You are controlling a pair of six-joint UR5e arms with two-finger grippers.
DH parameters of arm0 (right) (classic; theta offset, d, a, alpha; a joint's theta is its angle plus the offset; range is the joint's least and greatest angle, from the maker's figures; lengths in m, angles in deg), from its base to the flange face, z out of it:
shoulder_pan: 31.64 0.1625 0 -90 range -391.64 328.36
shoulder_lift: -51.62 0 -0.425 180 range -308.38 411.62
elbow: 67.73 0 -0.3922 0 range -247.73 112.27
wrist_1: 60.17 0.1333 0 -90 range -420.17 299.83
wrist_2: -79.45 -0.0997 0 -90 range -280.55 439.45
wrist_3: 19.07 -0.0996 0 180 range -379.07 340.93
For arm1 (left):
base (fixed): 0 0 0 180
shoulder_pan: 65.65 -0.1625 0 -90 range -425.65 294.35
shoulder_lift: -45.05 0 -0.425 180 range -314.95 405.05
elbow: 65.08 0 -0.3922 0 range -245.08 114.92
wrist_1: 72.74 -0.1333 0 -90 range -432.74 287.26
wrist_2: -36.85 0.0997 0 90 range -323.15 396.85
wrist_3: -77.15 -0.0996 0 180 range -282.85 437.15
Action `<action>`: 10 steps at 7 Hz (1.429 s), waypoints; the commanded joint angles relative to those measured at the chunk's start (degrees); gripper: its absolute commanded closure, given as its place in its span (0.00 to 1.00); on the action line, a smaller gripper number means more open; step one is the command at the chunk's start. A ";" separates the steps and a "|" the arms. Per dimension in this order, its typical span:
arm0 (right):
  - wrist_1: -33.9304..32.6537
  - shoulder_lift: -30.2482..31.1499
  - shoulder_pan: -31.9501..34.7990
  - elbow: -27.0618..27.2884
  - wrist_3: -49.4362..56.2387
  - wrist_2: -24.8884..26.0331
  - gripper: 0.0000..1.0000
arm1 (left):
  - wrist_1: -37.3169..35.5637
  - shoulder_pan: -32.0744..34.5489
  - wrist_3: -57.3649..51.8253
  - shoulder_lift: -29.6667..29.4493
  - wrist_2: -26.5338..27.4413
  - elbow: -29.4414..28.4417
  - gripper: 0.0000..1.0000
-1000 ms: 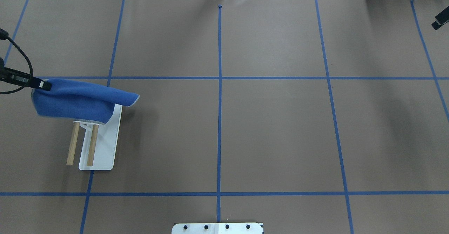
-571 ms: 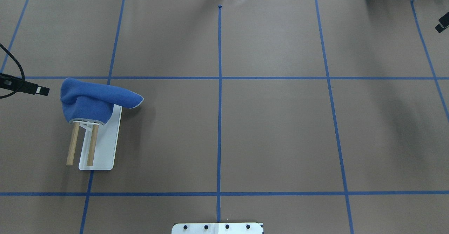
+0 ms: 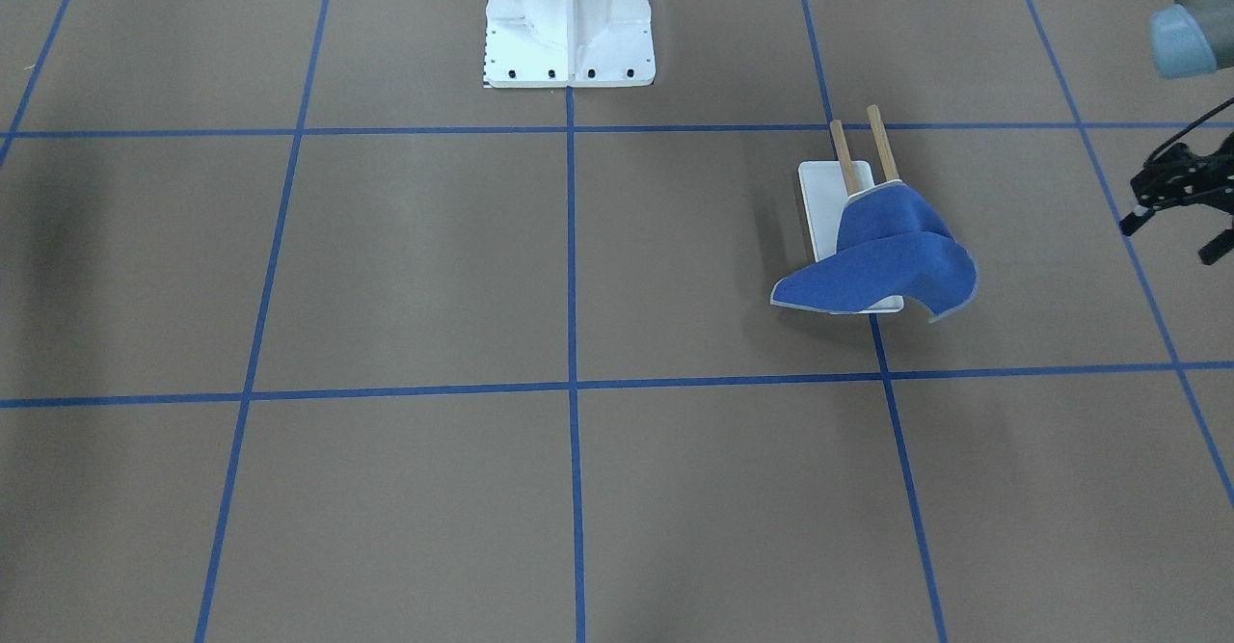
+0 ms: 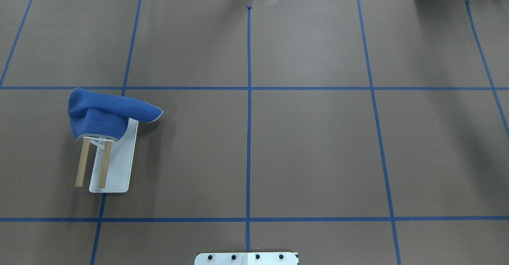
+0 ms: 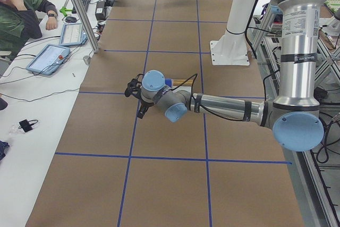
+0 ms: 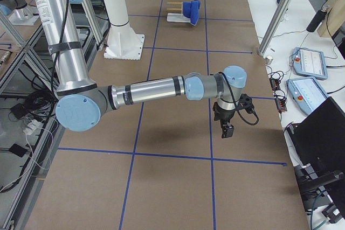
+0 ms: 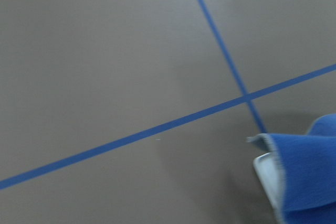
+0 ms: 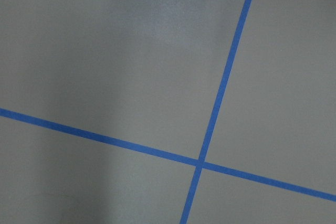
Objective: Hang towel on rack
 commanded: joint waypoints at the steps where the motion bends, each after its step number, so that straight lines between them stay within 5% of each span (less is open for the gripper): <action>1: -0.01 1.56 0.17 -0.06 -0.22 -0.15 0.00 | -17.70 8.05 -15.87 -2.30 6.06 0.58 0.01; 3: -0.01 1.82 0.17 -0.15 -0.30 -0.15 0.00 | -27.22 9.50 -15.39 -0.32 6.17 -0.90 0.01; 5: -0.01 2.08 0.17 -0.06 -0.30 -0.15 0.00 | -28.05 10.02 -15.91 0.32 4.33 -0.65 0.01; 7: -0.01 2.17 0.17 0.02 -0.30 -0.15 0.00 | -27.97 10.11 -15.38 0.23 -3.74 -1.70 0.01; 10: -0.01 2.52 0.17 0.11 -0.30 -0.15 0.00 | -27.62 10.11 -15.64 0.32 -1.49 -1.61 0.01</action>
